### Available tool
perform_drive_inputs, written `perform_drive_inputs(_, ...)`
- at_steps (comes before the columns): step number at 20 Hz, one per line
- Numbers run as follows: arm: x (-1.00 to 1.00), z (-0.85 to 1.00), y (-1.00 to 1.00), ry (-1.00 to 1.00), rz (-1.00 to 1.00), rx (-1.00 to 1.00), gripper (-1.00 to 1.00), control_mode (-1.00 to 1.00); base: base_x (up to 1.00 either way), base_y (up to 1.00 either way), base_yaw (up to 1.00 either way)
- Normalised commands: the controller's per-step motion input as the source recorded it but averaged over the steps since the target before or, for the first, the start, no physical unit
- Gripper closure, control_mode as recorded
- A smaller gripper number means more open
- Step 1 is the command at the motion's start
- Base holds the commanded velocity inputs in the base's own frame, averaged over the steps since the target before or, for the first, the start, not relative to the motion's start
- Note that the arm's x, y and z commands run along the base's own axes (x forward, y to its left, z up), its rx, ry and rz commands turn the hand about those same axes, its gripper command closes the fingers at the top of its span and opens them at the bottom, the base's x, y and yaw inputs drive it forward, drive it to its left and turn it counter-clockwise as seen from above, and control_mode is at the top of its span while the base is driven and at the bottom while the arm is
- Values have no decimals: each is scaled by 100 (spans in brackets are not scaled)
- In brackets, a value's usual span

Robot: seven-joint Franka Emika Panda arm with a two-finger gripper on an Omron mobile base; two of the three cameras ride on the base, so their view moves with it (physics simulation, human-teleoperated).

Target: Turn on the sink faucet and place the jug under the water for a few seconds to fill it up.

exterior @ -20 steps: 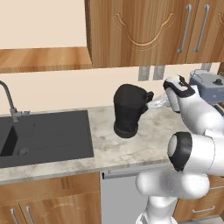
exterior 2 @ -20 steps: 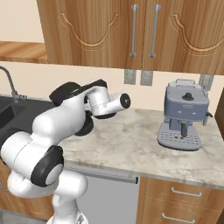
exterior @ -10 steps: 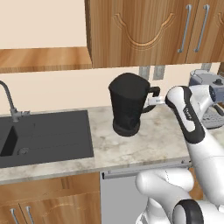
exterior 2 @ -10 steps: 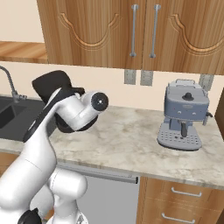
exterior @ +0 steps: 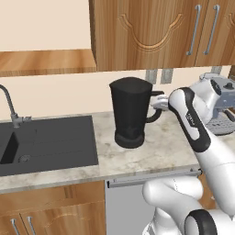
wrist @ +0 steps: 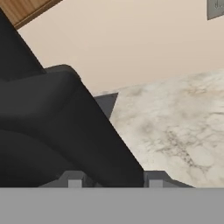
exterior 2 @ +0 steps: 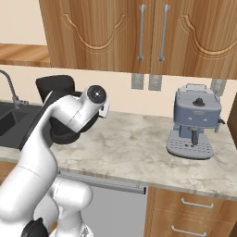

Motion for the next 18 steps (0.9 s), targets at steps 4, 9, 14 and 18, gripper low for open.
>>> perform_drive_inputs(4, 0, 0, 0, 0, 0, 0, 100, -100, 0, 0, 0)
perform_drive_inputs(9, -11, 0, 0, 0, 0, 0, 100, 100, -6, 0, 0)
perform_drive_inputs(14, 0, 0, 0, 0, 0, 0, 100, 100, -17, 34, 0)
perform_drive_inputs(18, 0, 0, 0, 0, 0, 0, 100, 100, -5, 38, 0)
